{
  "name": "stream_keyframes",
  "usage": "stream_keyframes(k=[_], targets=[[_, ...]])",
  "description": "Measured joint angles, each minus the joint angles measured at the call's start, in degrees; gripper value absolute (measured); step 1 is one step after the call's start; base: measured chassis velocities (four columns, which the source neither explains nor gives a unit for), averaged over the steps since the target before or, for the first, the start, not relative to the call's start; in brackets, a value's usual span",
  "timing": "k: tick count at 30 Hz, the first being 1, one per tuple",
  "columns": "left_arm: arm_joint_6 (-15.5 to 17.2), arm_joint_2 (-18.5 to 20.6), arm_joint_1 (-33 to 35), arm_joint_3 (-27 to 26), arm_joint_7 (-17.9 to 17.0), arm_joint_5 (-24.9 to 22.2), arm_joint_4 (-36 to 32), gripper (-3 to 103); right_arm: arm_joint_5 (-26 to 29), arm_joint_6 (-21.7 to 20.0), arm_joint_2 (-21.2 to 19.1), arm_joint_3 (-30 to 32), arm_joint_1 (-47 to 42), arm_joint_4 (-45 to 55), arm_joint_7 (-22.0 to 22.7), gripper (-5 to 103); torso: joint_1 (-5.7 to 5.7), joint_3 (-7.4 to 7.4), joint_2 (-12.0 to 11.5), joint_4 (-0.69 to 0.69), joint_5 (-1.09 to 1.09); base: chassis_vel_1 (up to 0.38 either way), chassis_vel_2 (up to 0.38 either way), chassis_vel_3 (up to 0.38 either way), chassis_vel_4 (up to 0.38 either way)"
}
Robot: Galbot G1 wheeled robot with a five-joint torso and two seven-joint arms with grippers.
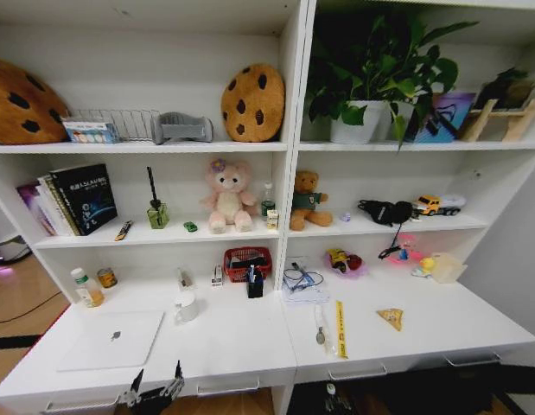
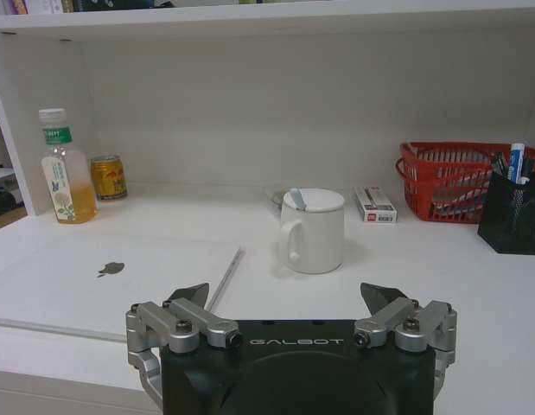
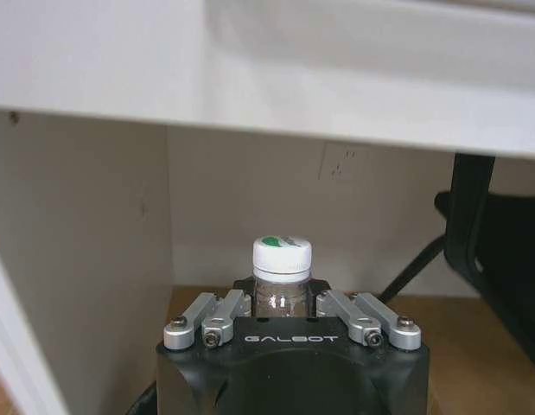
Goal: Organize the objects on the table.
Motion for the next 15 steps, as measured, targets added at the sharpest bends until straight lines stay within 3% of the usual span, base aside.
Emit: stream_keyframes(k=[13,15], targets=[[0.34,0.02,0.24,0.21,0.01,-0.01,0.18,99,-2.93,0.57,0.56,0.41,7.05,-8.50,-0.67,27,0.00,0.00,0.01,0.00,0.01,0.000,0.000,0.000,0.000],[0.36,0.06,0.38,0.14,0.01,-0.01,0.37,99,-7.16,0.62,1.08,1.18,10.82,-14.84,-0.80,27,-0.01,0.00,0.00,0.01,0.01,0.000,0.000,0.000,0.000]])
